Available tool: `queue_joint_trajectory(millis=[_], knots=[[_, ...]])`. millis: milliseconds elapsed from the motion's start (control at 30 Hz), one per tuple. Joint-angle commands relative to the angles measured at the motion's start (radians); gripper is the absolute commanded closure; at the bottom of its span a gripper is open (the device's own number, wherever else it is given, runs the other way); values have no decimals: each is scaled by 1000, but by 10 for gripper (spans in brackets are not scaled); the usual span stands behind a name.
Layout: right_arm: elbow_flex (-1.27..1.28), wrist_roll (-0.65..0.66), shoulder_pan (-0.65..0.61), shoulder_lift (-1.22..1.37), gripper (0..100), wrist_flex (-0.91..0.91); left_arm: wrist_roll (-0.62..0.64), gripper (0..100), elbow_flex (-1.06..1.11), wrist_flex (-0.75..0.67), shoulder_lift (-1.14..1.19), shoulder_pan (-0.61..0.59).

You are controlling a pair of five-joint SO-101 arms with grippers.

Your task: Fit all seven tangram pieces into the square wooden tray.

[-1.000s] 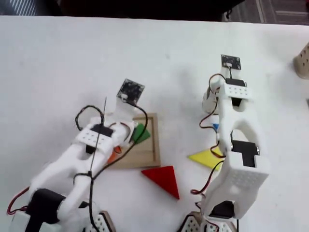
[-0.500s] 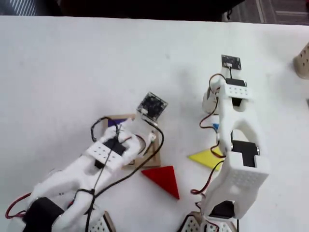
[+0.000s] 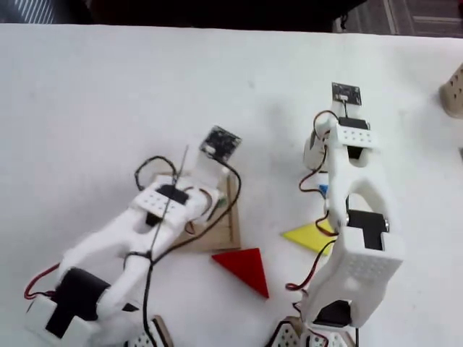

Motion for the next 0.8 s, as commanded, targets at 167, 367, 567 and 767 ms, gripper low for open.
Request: queue_joint_trajectory(millis=[167,367,567,767], knots=[[-49,0,-2,-7,981,7,6,978,-31,11,2,-93],[-49,0,-5,-7,981,7,11,978,-34,0,-53,-93],[-49,0,-7,-8,981,7,12,978,49,-63,-257,-33],[-49,0,-8,-8,981,7,14,978,127,-192,-217,143]])
